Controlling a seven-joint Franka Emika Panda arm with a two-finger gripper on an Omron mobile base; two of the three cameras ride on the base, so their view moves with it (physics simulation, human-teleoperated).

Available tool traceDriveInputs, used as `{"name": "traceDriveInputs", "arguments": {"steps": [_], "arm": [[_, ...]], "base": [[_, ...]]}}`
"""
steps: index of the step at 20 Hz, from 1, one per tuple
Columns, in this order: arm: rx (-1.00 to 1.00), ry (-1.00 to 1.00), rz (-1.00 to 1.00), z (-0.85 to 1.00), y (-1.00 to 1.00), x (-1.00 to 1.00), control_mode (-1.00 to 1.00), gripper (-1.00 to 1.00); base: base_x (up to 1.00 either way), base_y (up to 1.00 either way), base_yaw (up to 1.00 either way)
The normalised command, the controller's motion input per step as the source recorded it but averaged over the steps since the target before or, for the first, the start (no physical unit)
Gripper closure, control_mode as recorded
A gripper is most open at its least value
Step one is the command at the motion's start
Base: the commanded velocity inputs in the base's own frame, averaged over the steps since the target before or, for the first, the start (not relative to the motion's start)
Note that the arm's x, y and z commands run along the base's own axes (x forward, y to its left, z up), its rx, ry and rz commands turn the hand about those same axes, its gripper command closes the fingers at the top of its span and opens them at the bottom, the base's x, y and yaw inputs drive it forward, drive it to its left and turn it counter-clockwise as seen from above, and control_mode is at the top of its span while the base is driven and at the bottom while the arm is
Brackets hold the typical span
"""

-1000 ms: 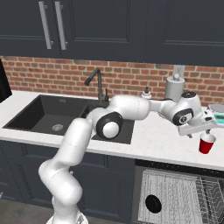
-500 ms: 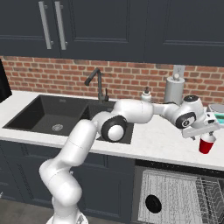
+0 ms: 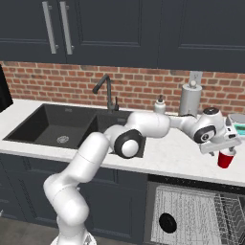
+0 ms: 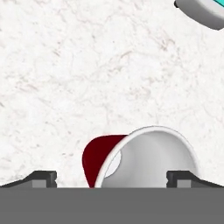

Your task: Pick up the cup and bowl from the counter, place them in the dishwasher, and close the dishwasher door.

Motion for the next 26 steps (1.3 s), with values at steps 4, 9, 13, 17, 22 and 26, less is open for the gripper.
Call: {"name": "traceDriveInputs", "arguments": {"steps": [4,9,13,17,22,26], "arm": [[0.01,0.00,0.00,-0.11,0.00,0.00,-1.00,-1.00],[0.02,0.00,0.00,-0.16,0.00,0.00,-1.00,1.00],[0.02,0.00,0.00,-0.16,0.00,0.00,-1.00,1.00],[0.02,0.00,0.00,-0.09,0.00,0.00,-1.00,1.00],[0.02,0.00,0.00,-0.05,0.00,0.00,-1.00,1.00],[0.23,0.02,0.00,0.04,0.00,-0.19,-1.00,1.00]], "base": [[0.00,0.00,0.00],[0.00,0.00,0.00],[0.00,0.00,0.00],[0.00,0.00,0.00],[0.00,0.00,0.00],[0.00,0.00,0.00]]}}
